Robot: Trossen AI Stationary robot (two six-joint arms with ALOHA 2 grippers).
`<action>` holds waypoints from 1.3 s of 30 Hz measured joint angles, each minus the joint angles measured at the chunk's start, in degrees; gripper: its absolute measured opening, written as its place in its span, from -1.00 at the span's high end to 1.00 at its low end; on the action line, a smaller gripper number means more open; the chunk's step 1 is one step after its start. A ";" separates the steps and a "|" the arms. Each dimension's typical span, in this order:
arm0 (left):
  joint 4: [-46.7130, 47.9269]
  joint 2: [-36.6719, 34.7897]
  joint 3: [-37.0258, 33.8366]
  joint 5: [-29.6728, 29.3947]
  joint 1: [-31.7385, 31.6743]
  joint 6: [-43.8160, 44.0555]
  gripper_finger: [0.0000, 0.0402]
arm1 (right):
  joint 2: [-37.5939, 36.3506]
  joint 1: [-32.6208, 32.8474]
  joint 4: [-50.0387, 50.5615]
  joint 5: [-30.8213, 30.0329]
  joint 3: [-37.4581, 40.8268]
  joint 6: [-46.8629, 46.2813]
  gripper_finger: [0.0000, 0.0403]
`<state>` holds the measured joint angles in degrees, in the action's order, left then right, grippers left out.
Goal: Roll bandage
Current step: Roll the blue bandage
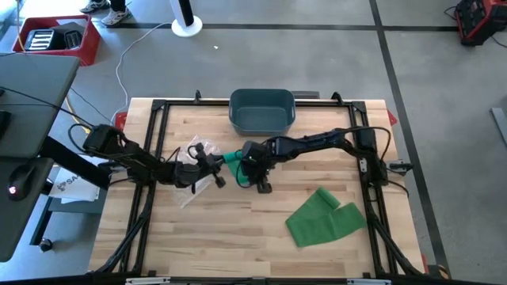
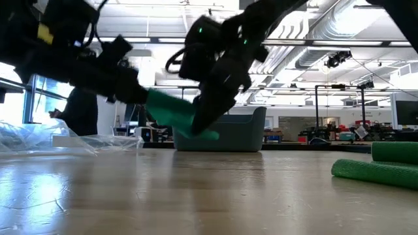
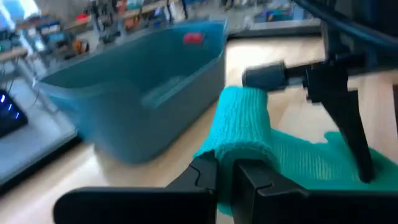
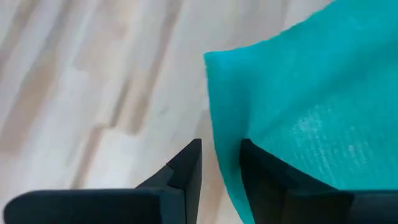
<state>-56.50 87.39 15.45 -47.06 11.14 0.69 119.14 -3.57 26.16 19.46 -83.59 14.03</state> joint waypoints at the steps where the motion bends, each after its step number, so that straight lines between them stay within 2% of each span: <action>1: 0.16 -0.37 0.46 0.21 0.34 -1.03 0.95 | -0.49 0.62 1.02 -0.10 0.00 0.19 0.51; 3: 0.57 -0.79 1.39 0.33 1.16 -2.82 0.95 | -1.07 1.93 2.73 -2.16 0.00 1.24 0.51; 6: 0.34 -0.94 3.41 0.17 2.88 -5.20 0.95 | -1.86 3.72 3.53 -9.19 0.07 1.40 0.55; 12: 3.06 -0.94 6.27 -1.15 4.48 -7.19 0.95 | -1.87 5.75 3.57 -16.28 0.09 4.04 0.95; 18: 15.66 -0.94 6.22 -4.95 1.64 1.62 0.95 | -2.02 8.68 4.07 -20.60 0.07 4.73 0.98; 25: 31.07 -0.94 6.17 -5.04 -2.45 15.39 0.95 | -2.02 13.22 5.19 -34.27 0.07 4.51 0.99; 29: 31.44 -0.94 5.92 0.04 -3.23 16.81 0.95 | -2.02 15.54 5.39 -52.36 0.07 4.44 0.99; 32: 29.01 -0.94 5.92 4.18 -3.26 17.07 0.95 | -2.02 16.77 4.38 -66.90 0.07 4.21 1.00; 34: 26.80 -0.94 5.90 7.22 -3.26 17.65 0.95 | -2.04 17.28 2.99 -74.50 0.07 4.08 1.00; 36: 23.34 -0.94 5.87 10.57 -3.26 17.52 0.95 | -2.04 17.40 1.93 -77.79 0.07 4.03 1.00; 39: 17.97 -0.94 5.87 16.25 -3.26 15.31 0.95 | -2.05 16.91 0.86 -76.76 0.07 4.06 1.00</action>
<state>-38.53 86.46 21.32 -30.81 7.88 16.00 117.10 13.34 27.02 -57.30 -83.53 18.09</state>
